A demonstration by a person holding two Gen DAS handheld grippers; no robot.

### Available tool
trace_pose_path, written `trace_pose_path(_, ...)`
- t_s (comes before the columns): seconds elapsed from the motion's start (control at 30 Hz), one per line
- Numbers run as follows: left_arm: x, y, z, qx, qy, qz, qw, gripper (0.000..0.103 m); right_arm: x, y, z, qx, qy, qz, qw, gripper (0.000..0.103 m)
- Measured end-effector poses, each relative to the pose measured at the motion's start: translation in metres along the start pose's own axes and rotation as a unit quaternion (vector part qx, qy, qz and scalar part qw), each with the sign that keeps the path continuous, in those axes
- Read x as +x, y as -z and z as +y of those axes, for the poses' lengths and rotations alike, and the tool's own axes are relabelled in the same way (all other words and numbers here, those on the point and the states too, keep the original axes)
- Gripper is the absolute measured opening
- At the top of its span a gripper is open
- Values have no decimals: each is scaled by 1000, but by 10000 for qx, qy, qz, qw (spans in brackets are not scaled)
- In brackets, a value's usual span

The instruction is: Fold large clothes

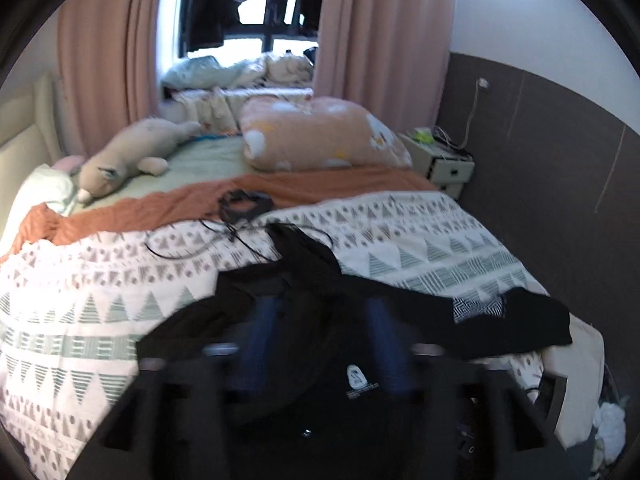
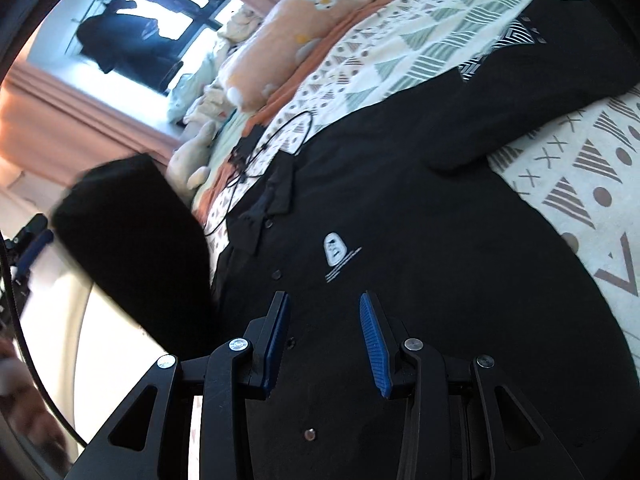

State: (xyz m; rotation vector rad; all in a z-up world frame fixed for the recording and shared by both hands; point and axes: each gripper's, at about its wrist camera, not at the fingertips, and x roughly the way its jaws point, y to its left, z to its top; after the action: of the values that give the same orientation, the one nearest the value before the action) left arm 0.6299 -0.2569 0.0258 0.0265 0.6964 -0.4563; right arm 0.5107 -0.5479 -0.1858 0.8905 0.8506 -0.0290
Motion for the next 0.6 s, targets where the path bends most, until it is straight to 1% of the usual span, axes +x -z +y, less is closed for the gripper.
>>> trace_pose_path(0.03, 1, 5, 1, -38, 22, -77, 10000, 90, 0, -1, -3, 28, 10, 4, 10000, 37)
trace_pose_path(0.07, 2, 11, 1, -67, 12, -193, 9998, 91, 1, -3, -6, 62, 21, 11, 10000, 37)
trace_pose_path(0.13, 5, 23, 6, -135, -60, -218, 9997, 91, 3, -5, -9, 120, 34, 14, 9999, 37)
trace_pose_path(0.17, 9, 28, 8, -236, -91, -193, 9995, 91, 3, -7, -11, 140, 49, 14, 9999, 37)
trace_pose_path(0.27, 12, 46, 30, -636, -120, -125, 9978, 91, 7, -9, -14, 125, 130, 24, 9998, 37)
trace_pose_path(0.3, 12, 53, 39, -742, -198, -97, 9970, 90, 8, -8, -14, 119, 168, 33, 9998, 37)
trace_pose_path(0.43, 11, 80, 73, -1112, -510, 0, 9925, 84, 19, -11, -18, 145, 245, 99, 9995, 37)
trace_pose_path(0.47, 11, 87, 83, -1255, -556, 39, 9905, 80, 22, -12, -20, 153, 236, 111, 9995, 37)
trace_pose_path(0.5, 10, 95, 94, -1423, -598, 73, 9880, 77, 26, -13, -22, 161, 239, 127, 9995, 37)
trace_pose_path(0.6, 12, 119, 125, -1896, -758, 199, 9787, 71, 33, -13, -26, 149, 303, 116, 9994, 37)
